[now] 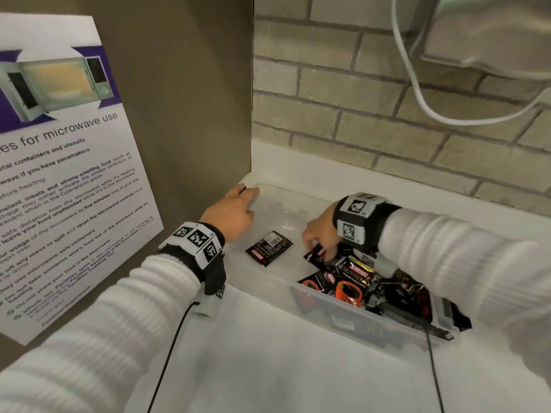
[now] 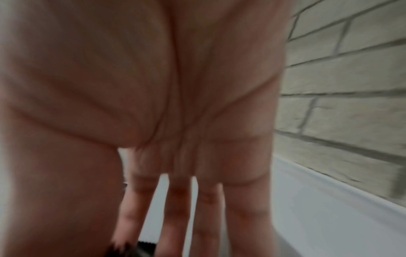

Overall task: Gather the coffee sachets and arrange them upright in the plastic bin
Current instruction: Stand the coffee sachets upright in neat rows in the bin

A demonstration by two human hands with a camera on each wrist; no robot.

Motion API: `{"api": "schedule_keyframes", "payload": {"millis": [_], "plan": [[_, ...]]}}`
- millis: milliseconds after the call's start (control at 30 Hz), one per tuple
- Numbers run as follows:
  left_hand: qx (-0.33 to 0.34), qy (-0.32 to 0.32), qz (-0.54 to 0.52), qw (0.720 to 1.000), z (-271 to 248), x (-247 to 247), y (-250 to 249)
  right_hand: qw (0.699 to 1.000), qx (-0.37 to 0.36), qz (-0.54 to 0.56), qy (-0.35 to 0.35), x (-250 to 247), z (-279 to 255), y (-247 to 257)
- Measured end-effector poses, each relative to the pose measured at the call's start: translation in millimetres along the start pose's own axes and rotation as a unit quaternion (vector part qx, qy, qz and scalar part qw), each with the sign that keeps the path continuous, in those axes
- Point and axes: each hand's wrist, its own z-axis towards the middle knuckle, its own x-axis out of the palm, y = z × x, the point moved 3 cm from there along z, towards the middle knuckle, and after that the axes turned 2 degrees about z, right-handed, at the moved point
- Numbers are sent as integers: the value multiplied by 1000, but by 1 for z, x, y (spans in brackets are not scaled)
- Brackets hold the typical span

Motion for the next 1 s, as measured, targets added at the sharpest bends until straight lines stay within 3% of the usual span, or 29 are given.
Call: {"api": "schedule_keyframes", "payload": {"millis": [67,133,233,300,367,500,600,667,700,767,867,1000], "plan": [[0,0,2,1000,0,-1,0,998,18,-10,57,14,-7,-15],[0,0,2,1000,-1,-1,-1,997,50,-1,51,22,-17,-24],[2,1,4,1000,-1,0,-2,997,51,52,-26,18,-22,-32],[0,0,4,1000,-1,-1,-1,990,24,96,-103,9,-15,-31],[-2,-1,5,1000,-1,-1,-1,985,-9,108,-134,4,-7,-23],[-5,3,8,1000,-2,-1,-1,996,-53,45,-56,8,4,-1],[-3,3,4,1000,-2,-1,-1,996,-2,-73,42,10,4,-9],[-5,2,0,1000,-1,-1,0,993,37,-87,76,9,-3,-16],[-5,1,0,1000,-1,-1,0,995,36,-66,63,4,-6,-16],[-4,0,0,1000,0,0,0,999,19,26,-31,-11,-13,-12],[-2,2,-4,1000,0,0,0,979,-39,101,-175,-33,-13,1],[-1,2,-7,1000,0,1,1,974,-80,83,-197,-41,9,35]]}}
